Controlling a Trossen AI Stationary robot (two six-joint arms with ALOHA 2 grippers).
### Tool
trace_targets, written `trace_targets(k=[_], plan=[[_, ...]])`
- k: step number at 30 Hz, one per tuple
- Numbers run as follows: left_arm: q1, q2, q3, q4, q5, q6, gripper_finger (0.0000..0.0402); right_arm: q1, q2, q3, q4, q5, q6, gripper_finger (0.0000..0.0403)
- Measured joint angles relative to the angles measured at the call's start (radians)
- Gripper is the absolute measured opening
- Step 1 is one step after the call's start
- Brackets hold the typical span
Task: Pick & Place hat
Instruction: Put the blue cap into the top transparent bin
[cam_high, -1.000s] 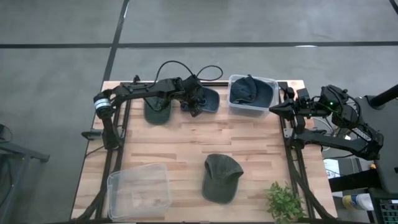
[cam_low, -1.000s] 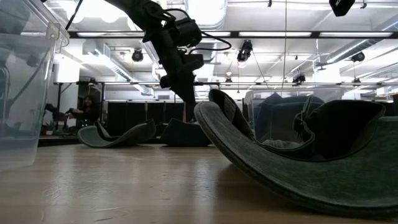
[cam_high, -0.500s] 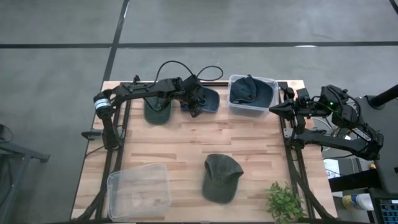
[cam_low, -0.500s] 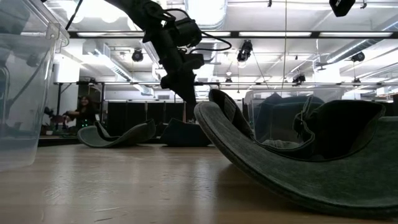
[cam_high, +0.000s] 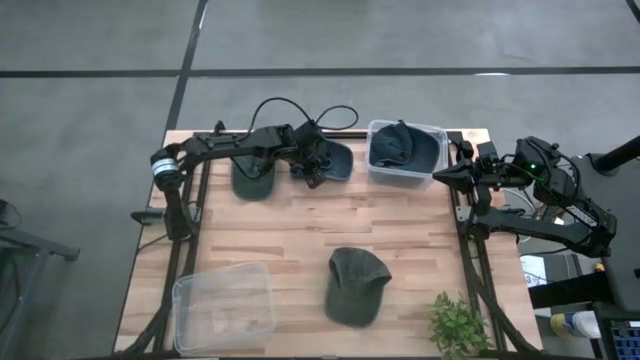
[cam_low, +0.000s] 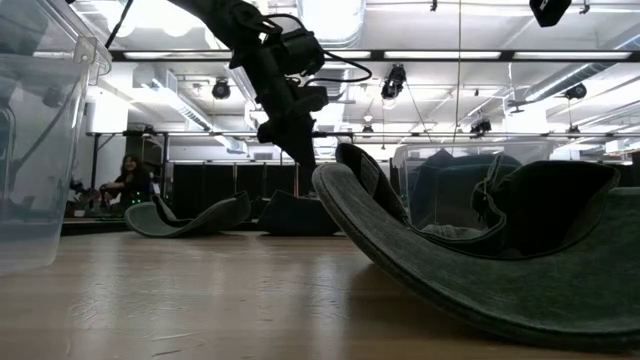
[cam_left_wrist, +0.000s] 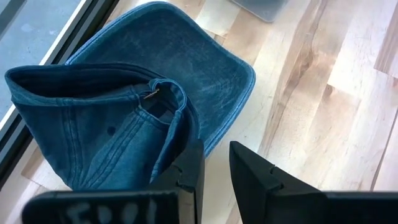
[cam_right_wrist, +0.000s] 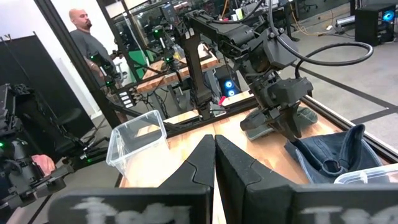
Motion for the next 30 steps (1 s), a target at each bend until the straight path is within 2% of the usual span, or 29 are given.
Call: trace_targets(k=[8, 13, 30], plan=[[0.000, 0.000, 0.000, 0.009, 0.000, -0.008, 0.0069, 0.000, 0.000, 0.000, 0.000, 0.000, 0.000, 0.0009], [0.000, 0.000, 0.000, 0.034, 0.042, -0.054, 0.0069, 0.000, 0.000, 0.000, 0.000, 0.000, -0.003, 0.0008], [0.000, 0.000, 0.000, 0.034, 0.040, -0.061, 0.0069, 0.000, 0.003, 0.000, -0.002, 0.001, 0.003, 0.0008]])
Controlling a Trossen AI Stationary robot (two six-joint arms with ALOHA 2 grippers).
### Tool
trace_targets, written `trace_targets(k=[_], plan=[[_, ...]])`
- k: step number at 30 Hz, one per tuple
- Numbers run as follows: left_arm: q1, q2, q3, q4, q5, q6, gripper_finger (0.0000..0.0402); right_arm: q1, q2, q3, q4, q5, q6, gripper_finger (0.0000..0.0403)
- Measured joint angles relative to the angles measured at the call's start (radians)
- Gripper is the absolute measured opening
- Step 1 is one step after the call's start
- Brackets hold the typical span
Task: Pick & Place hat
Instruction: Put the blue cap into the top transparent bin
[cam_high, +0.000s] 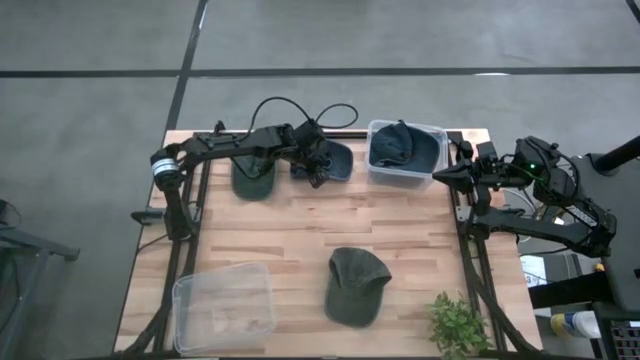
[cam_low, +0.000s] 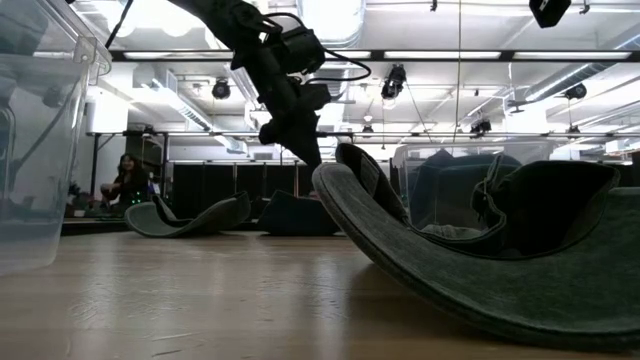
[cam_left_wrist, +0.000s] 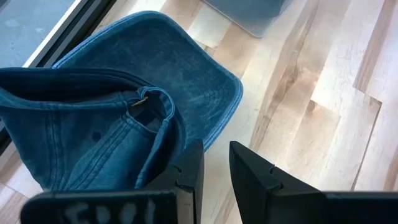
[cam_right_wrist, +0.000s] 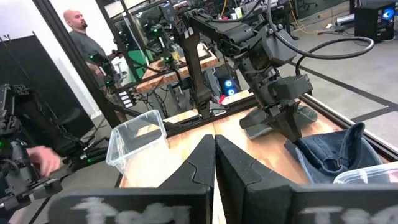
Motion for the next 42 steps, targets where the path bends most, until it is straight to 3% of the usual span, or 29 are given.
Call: trace_targets(k=[14, 20, 23, 29, 32, 42], plan=[[0.000, 0.000, 0.000, 0.022, -0.004, -0.002, 0.0069, 0.000, 0.000, 0.000, 0.000, 0.000, 0.000, 0.0009], [-0.002, 0.000, 0.000, 0.058, -0.009, -0.079, 0.0073, 0.000, 0.000, 0.000, 0.000, 0.000, 0.000, 0.0008], [-0.006, 0.000, 0.000, 0.086, -0.010, -0.085, 0.0100, 0.000, 0.000, 0.000, 0.000, 0.000, 0.000, 0.0008], [-0.015, 0.000, 0.000, 0.079, -0.070, -0.073, 0.0219, 0.000, 0.000, 0.000, 0.000, 0.000, 0.000, 0.0008], [-0.014, 0.000, 0.000, 0.079, -0.080, -0.076, 0.0256, 0.000, 0.000, 0.000, 0.000, 0.000, 0.000, 0.0008], [-0.015, 0.000, 0.000, 0.079, -0.080, -0.082, 0.0271, 0.000, 0.000, 0.000, 0.000, 0.000, 0.000, 0.0008]])
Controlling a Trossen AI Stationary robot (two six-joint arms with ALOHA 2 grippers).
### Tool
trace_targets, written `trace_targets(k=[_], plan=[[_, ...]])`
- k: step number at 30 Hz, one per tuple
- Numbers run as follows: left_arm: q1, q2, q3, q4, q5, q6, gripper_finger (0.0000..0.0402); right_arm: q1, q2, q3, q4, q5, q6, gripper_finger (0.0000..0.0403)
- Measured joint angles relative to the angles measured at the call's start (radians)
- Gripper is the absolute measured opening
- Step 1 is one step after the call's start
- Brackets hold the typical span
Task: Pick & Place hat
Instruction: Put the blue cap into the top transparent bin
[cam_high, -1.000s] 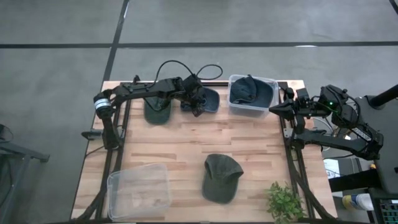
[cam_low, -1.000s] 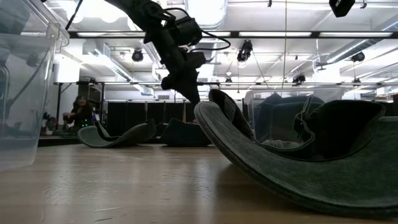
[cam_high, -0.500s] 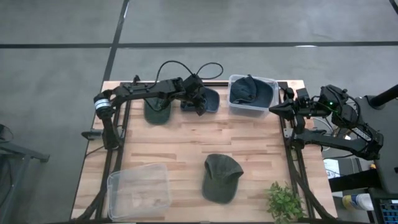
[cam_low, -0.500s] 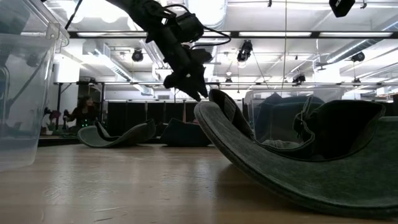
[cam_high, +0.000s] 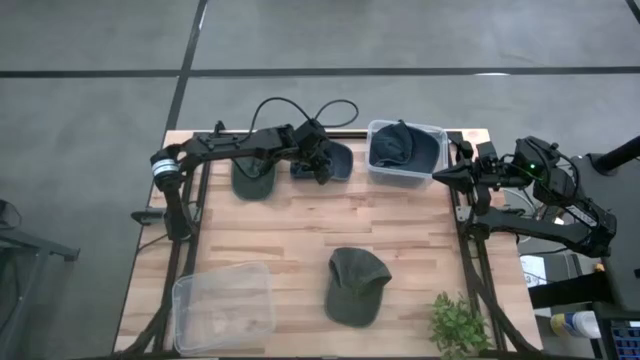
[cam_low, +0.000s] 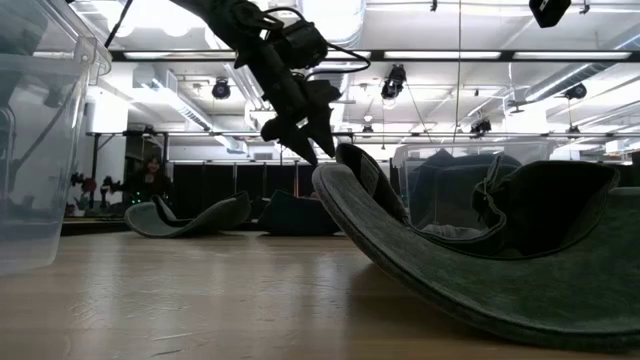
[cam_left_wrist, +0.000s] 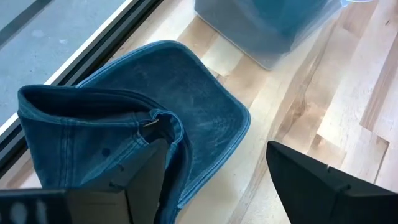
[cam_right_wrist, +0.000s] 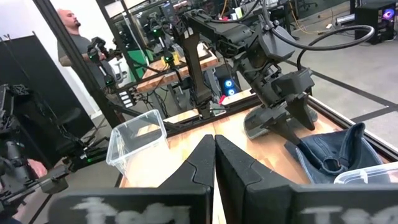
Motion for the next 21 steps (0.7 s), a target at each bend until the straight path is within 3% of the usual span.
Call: trace_targets(k=[11, 17, 21], plan=[[-0.001, 0.000, 0.000, 0.000, 0.005, -0.031, 0.0271, 0.000, 0.000, 0.000, 0.000, 0.000, 0.000, 0.0008], [-0.019, 0.000, 0.019, -0.081, 0.164, -0.050, 0.0271, 0.000, 0.000, 0.000, 0.000, 0.000, 0.000, 0.0008], [-0.054, 0.000, 0.040, -0.181, 0.112, 0.009, 0.0271, 0.000, 0.000, 0.000, 0.000, 0.000, 0.000, 0.0008]])
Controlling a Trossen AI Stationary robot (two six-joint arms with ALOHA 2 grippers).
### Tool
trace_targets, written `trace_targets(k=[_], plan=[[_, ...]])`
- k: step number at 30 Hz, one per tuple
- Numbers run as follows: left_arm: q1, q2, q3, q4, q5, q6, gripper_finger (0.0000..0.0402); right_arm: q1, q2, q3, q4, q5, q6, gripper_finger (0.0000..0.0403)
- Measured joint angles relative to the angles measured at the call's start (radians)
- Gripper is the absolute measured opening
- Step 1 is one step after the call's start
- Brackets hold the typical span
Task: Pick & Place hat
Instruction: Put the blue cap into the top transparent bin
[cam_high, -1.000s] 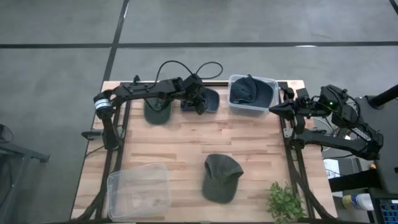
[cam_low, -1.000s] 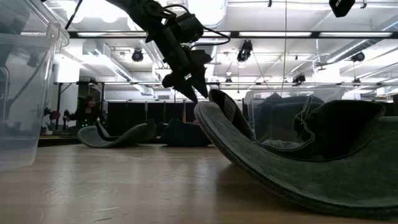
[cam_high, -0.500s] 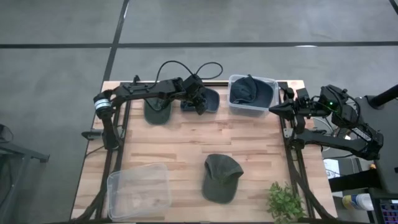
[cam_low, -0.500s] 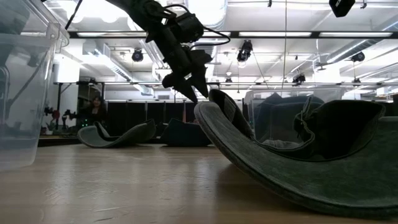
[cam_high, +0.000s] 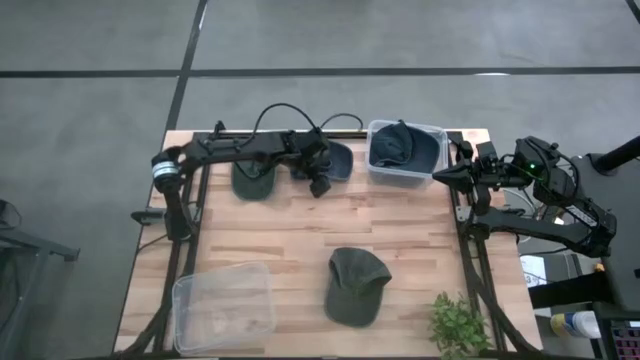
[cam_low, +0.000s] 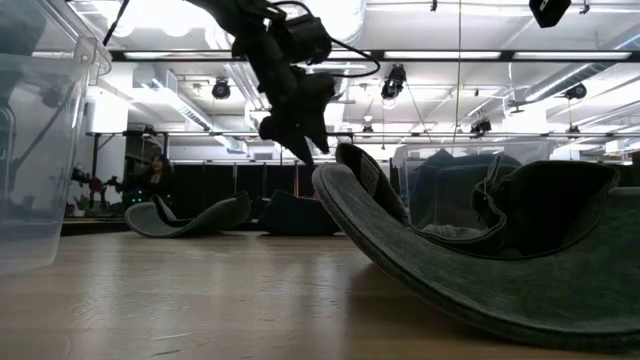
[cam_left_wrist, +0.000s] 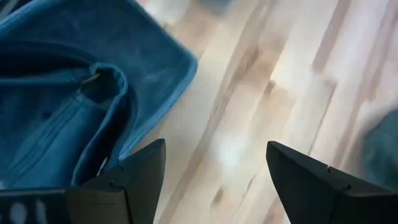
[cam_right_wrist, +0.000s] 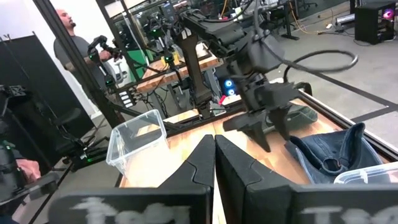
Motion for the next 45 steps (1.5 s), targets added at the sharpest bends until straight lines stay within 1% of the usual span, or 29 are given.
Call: trace_targets(k=[9, 14, 16, 21, 25, 27, 31, 36, 45], plan=[[-0.002, 0.001, 0.007, -0.009, -0.074, 0.054, 0.0271, 0.000, 0.000, 0.000, 0.001, 0.000, 0.000, 0.0008], [0.007, 0.007, 0.002, 0.032, -0.099, 0.077, 0.0271, 0.000, 0.000, 0.000, 0.001, 0.000, 0.000, 0.0008], [0.009, 0.024, 0.001, 0.065, -0.103, 0.077, 0.0271, 0.000, 0.000, 0.000, 0.002, 0.000, 0.000, 0.0008], [0.013, 0.125, 0.027, 0.037, -0.110, 0.091, 0.0271, 0.000, 0.000, 0.000, 0.002, 0.000, 0.000, 0.0008], [0.018, 0.189, 0.088, 0.006, -0.201, 0.108, 0.0271, 0.000, 0.000, 0.000, 0.002, 0.000, 0.004, 0.0008], [0.019, 0.210, 0.118, -0.001, -0.218, 0.135, 0.0271, 0.000, 0.000, 0.000, 0.001, 0.000, 0.004, 0.0008], [0.018, 0.242, 0.153, -0.014, -0.220, 0.157, 0.0271, 0.000, 0.000, 0.000, 0.001, 0.000, 0.004, 0.0008], [0.018, 0.272, 0.155, -0.040, -0.217, 0.157, 0.0271, 0.000, 0.000, 0.000, 0.001, 0.000, 0.004, 0.0008], [0.017, 0.298, 0.103, -0.064, -0.217, 0.157, 0.0271, 0.000, 0.000, 0.000, 0.000, 0.000, 0.004, 0.0008]])
